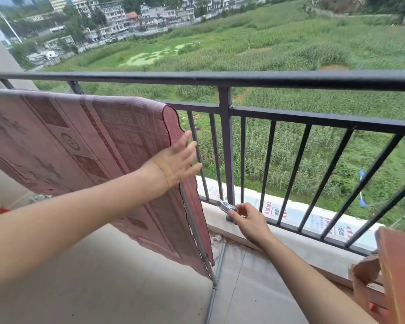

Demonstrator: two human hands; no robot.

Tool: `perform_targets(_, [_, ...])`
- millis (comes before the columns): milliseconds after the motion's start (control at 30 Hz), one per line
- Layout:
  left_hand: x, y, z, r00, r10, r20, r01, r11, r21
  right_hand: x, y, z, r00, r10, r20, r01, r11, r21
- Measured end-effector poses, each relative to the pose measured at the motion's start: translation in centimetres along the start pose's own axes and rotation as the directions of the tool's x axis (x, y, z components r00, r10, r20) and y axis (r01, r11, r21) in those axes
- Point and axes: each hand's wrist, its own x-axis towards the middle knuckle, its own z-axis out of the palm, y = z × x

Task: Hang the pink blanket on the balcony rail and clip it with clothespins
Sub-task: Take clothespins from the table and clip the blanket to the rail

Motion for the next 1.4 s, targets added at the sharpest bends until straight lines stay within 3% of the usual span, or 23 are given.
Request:
perform_targets(233, [1.6,-4.5,-3.0,0.993,0.065,0.101,-0.039,0.970,-0.242,-0.6,-3.9,-1.1,0.993,-0.093,-0.073,0.098,0.993,0.070])
perform_targets(400, [2.9,-6.8,-2.1,0.973,0.106,0.204,0.019,0.848,-0.530,-0.7,-6.6,-2.2,0.976,-0.178,-0.126,0.205,0.946,0.250])
perform_targets(633, [2.8,-8.6,-4.7,0.933,0.060,0.354,0.107,0.895,-0.434,-0.8,-9.3,-1.5,0.933,-0.325,-0.156,0.358,0.885,0.299])
perform_targets(767, [3.1,-9.2,-4.3,0.948,0.007,0.317,0.145,0.880,-0.453,-0.6,-10.4,-0.8,0.911,-0.357,-0.205,0.407,0.852,0.327])
perform_targets(900, [3.0,-9.6,-3.4,0.962,0.052,0.269,0.131,0.775,-0.618,-0.2,-11.1,-0.6,0.889,-0.362,-0.279,0.445,0.824,0.349])
perform_targets(1167, [2.7,-9.6,-3.2,0.970,0.094,0.223,0.089,0.721,-0.688,0.8,-13.4,1.4,0.855,-0.401,-0.329,0.502,0.799,0.330])
perform_targets(1400, [2.0,-9.5,-3.3,0.983,0.037,0.180,0.105,0.693,-0.713,0.0,-13.7,1.7,0.923,-0.373,-0.090,0.383,0.874,0.299])
